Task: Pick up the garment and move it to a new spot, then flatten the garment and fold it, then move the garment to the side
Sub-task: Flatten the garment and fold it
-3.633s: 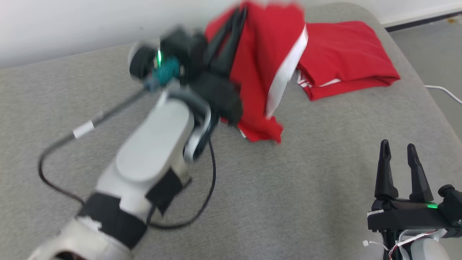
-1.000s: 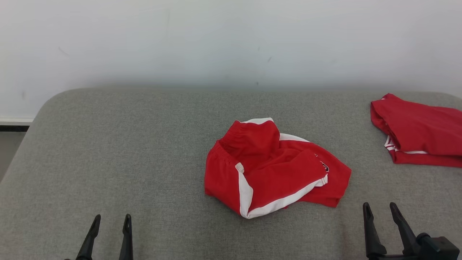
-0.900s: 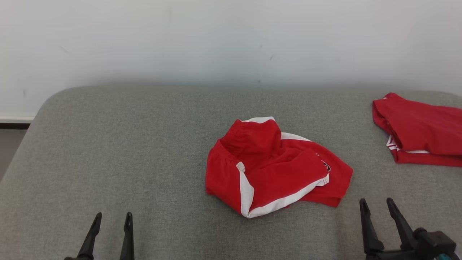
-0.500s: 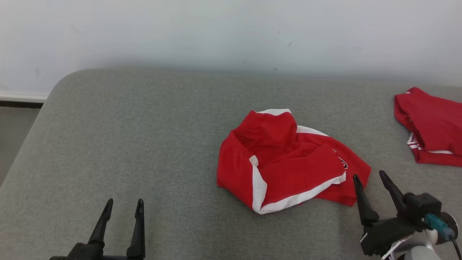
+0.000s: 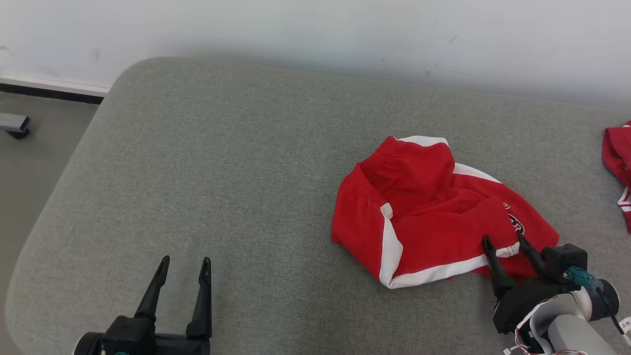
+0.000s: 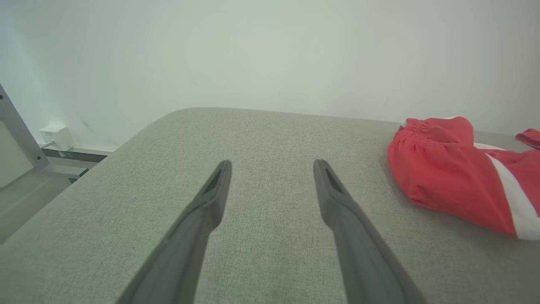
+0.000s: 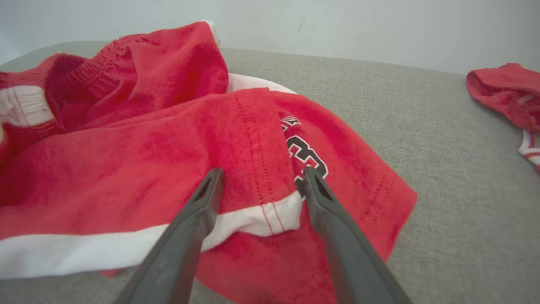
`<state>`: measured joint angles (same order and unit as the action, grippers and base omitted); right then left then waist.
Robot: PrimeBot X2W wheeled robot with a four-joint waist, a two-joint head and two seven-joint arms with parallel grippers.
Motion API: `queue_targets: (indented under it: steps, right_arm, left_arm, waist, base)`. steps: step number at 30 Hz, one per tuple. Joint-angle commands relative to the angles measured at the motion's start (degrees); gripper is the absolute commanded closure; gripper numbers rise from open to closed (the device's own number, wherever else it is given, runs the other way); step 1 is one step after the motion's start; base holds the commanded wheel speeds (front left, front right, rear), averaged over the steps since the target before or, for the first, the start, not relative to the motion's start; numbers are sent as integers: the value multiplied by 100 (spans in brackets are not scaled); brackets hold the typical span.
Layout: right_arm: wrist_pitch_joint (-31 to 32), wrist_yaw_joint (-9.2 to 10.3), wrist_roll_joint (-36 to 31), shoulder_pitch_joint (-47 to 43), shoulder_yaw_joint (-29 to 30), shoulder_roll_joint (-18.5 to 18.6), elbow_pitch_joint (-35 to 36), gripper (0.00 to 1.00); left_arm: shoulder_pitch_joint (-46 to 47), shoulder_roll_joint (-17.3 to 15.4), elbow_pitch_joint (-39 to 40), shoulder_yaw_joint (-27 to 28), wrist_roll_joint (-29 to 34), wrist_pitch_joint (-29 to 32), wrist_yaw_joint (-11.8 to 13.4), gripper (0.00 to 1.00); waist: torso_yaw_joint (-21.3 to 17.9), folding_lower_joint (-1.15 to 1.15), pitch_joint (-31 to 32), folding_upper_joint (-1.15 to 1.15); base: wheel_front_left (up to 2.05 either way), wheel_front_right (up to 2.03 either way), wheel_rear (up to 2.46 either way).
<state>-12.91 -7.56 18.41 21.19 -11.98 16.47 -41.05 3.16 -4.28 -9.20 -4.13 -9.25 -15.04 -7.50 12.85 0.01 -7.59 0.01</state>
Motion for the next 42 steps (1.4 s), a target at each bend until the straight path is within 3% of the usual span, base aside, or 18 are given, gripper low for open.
queue_targets:
  steps: [1, 2, 10, 23, 28, 32, 33, 34, 42]
  right_arm:
    - [-38, 17, 91, 70, -66, -7, -110, 95]
    - [-69, 17, 131, 111, -104, -1, -179, 100]
    - [-231, 17, 341, 103, -297, -33, -143, 100]
    - [-221, 17, 255, -1593, 319, -326, 2053, 100]
    - [-102, 17, 144, -2456, 737, -618, 2673, 100]
    - [34, 17, 36, -2790, 1036, -816, 2715, 100]
    - [87, 17, -39, -2831, 1067, -833, 2680, 27]
    - [88, 17, -82, -2834, 1083, -849, 2666, 0]
    - [-39, 17, -314, -2687, 1363, -907, 2804, 0]
  left_arm:
    - [61, 16, -6, 18, -25, -18, 10, 0]
    - [54, 19, -8, 31, -29, -18, 10, 0]
    - [-75, 22, -52, 101, -47, -18, 9, 0]
    - [-295, 36, -141, 21, -56, -19, 10, 0]
    - [-304, 37, -165, -9, -61, -19, 9, 0]
    - [-325, 28, -184, -16, -62, -19, 9, 0]
    - [-329, 15, -192, -20, -65, -18, 9, 0]
    - [-333, 2, -199, -28, -68, -18, 9, 0]
    - [-436, -86, -193, 39, -76, -19, 9, 0]
  waist:
    - [112, -1, -90, -1]
    - [113, -1, -89, -1]
    - [-196, -1, 117, -1]
    - [-888, -1, 507, -1]
    - [-1004, -1, 532, -1]
    - [-1032, -1, 560, -1]
    - [-1039, -1, 570, -1]
    - [-1041, -1, 577, -1]
    - [-1066, -1, 723, -1]
  base:
    - [0, 0, 0]
    - [0, 0, 0]
    - [0, 0, 0]
    - [0, 0, 0]
    - [0, 0, 0]
    - [0, 0, 0]
    - [0, 0, 0]
    - [0, 0, 0]
    - [0, 0, 0]
